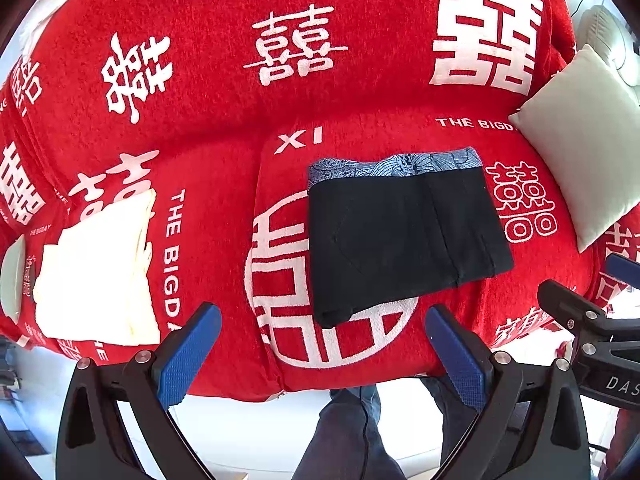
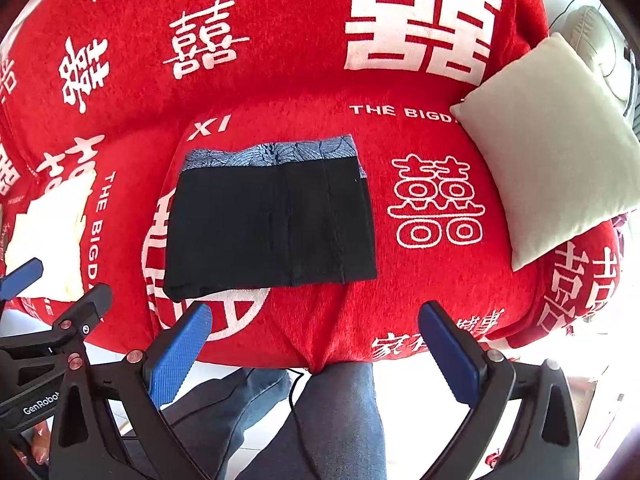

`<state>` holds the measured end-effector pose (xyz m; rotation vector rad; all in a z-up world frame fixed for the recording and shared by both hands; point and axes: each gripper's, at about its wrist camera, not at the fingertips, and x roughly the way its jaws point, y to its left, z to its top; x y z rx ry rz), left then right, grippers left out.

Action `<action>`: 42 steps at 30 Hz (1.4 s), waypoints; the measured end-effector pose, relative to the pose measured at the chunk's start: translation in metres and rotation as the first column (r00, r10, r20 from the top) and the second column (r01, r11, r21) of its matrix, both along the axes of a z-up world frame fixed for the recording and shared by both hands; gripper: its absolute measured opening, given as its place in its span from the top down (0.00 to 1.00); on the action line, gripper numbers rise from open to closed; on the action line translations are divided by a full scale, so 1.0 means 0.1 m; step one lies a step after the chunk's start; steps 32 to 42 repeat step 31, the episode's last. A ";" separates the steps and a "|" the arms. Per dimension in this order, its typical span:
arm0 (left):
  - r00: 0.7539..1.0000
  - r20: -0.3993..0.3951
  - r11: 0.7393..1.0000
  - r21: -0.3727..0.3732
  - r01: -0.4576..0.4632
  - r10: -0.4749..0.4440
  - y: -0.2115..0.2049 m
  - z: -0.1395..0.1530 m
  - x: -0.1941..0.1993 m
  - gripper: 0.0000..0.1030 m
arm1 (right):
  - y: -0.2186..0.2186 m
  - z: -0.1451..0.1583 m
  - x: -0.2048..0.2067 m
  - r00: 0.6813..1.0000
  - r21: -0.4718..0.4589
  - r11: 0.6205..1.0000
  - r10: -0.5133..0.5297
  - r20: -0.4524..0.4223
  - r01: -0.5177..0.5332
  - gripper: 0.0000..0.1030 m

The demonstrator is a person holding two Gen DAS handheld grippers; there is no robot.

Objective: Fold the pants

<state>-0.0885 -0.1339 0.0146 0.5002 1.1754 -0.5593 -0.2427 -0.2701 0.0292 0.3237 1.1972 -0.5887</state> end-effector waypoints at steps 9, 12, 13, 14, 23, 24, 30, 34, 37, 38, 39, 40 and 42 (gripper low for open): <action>1.000 -0.005 1.000 0.001 0.003 -0.003 -0.01 0.00 0.00 0.01 | -0.01 0.00 0.01 1.000 -0.005 1.000 -0.004 0.000 0.004 0.00; 1.000 -0.006 1.000 0.002 0.007 -0.007 -0.01 -0.02 0.01 0.01 | 0.00 -0.01 0.01 1.000 -0.007 1.000 -0.003 0.000 0.003 0.00; 1.000 -0.006 1.000 0.002 0.005 -0.005 -0.01 -0.02 0.01 0.01 | 0.00 -0.01 0.01 1.000 -0.006 1.000 -0.004 0.000 0.004 0.00; 1.000 -0.006 1.000 0.001 0.004 -0.004 -0.01 -0.02 0.01 0.01 | 0.00 -0.01 0.01 1.000 -0.008 1.000 -0.002 -0.003 0.001 0.00; 1.000 -0.026 1.000 -0.008 -0.008 0.008 0.04 -0.04 0.06 0.01 | 0.00 -0.03 0.06 1.000 -0.034 0.999 0.011 -0.027 -0.012 0.00; 1.000 -0.025 1.000 -0.010 -0.007 0.007 0.03 -0.04 0.06 0.01 | 0.00 -0.03 0.06 0.999 -0.038 0.999 0.011 -0.030 -0.012 0.00; 1.000 0.007 0.999 -0.023 0.030 -0.030 0.00 0.03 0.03 0.01 | -0.01 -0.04 0.07 0.999 -0.040 0.999 0.007 -0.039 -0.008 0.00; 0.999 0.013 0.999 -0.017 0.036 -0.036 -0.01 0.03 0.02 0.01 | -0.01 -0.05 0.07 0.999 -0.040 0.999 0.007 -0.038 -0.009 0.00; 0.999 0.013 0.999 -0.017 0.036 -0.036 -0.01 0.03 0.02 0.01 | -0.01 -0.05 0.07 0.999 -0.040 0.999 0.007 -0.038 -0.009 0.00; 0.999 0.013 0.999 -0.017 0.036 -0.036 -0.01 0.03 0.02 0.01 | -0.01 -0.05 0.07 0.999 -0.040 0.999 0.007 -0.038 -0.009 0.00; 0.999 0.013 0.999 -0.017 0.036 -0.036 -0.01 0.03 0.02 0.01 | -0.01 -0.05 0.07 0.999 -0.040 0.999 0.007 -0.038 -0.009 0.00; 0.999 0.013 0.999 -0.017 0.036 -0.036 -0.01 0.03 0.02 0.01 | -0.01 -0.05 0.07 0.999 -0.040 0.999 0.007 -0.038 -0.009 0.00; 0.999 0.013 0.999 -0.017 0.036 -0.036 -0.01 0.03 0.02 0.01 | -0.01 -0.05 0.07 0.999 -0.040 0.999 0.007 -0.038 -0.009 0.00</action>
